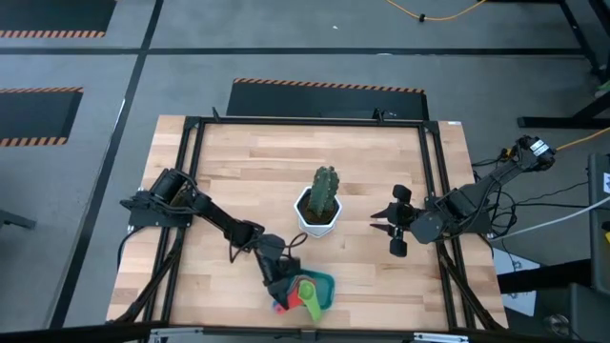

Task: Nest measuring cups in basket
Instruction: Put the nested measuring cups into the green bin

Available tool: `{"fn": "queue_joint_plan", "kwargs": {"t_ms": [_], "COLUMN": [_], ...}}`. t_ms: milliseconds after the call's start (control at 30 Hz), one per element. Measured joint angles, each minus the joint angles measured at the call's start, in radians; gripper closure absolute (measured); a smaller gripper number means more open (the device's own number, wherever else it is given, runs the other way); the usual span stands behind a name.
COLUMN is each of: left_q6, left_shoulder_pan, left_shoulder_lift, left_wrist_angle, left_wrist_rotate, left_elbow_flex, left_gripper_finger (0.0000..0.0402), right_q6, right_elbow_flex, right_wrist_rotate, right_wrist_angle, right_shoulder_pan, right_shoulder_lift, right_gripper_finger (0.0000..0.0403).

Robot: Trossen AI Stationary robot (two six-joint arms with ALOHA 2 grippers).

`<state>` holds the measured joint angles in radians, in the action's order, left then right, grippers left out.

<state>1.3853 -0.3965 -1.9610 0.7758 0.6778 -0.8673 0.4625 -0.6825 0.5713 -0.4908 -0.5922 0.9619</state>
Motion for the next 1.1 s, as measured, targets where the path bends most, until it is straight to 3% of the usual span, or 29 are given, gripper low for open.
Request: {"fn": "queue_joint_plan", "kwargs": {"t_ms": [233,600,1100], "left_q6": [0.0,0.001,0.089], "left_shoulder_pan": [0.002,0.004,0.043], "left_shoulder_lift": [0.0,0.0,0.0], "left_wrist_angle": [0.002,0.002,0.003], "left_wrist_rotate": [0.017,0.022,0.117], "left_elbow_flex": [0.0,-0.001,-0.001], "left_gripper_finger": [0.0256,0.0195,0.0194], "right_q6": [0.0,0.0,0.0], "right_elbow_flex": [0.0,0.0,0.0], "right_wrist_rotate": [0.0,0.0,0.0], "right_wrist_angle": [0.0,0.0,0.0], "right_shoulder_pan": [0.0,0.0,0.0], "right_shoulder_lift": [0.0,0.0,0.0], "right_gripper_finger": [0.029,0.029,0.029]}}
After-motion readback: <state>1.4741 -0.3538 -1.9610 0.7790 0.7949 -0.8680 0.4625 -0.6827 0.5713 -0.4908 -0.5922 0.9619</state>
